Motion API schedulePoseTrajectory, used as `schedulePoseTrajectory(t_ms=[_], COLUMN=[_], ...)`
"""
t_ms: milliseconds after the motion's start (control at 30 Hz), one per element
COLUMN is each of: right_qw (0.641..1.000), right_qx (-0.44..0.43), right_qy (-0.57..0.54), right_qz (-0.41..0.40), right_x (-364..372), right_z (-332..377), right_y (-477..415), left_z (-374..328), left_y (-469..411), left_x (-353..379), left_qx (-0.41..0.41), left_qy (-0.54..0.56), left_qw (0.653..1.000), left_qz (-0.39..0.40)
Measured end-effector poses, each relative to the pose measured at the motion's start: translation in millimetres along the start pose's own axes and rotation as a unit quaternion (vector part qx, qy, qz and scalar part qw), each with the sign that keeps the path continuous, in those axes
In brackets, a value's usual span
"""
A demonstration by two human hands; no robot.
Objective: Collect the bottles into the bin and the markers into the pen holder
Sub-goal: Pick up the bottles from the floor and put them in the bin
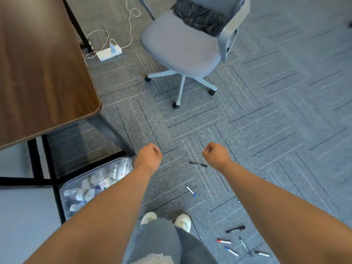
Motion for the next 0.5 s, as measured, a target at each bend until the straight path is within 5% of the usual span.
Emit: schedulePoseTrajectory(t_ms=[500], right_qw=[0.996], right_qx=[-0.036], right_qy=[0.060], right_qz=[0.056], right_x=[-53.3], right_z=[126.6], right_y=[-180.9], left_z=[-94.7], left_y=[-186.1], left_x=[-53.4], left_qx=[-0.062], left_qy=[0.047], left_qw=[0.997], left_qz=[0.001])
Point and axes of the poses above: each hand's wrist, its own y-axis away from the middle knuckle, its own x-axis out of the palm, z = x × y, the point moved 5 cm from there along -y, towards the middle knuckle
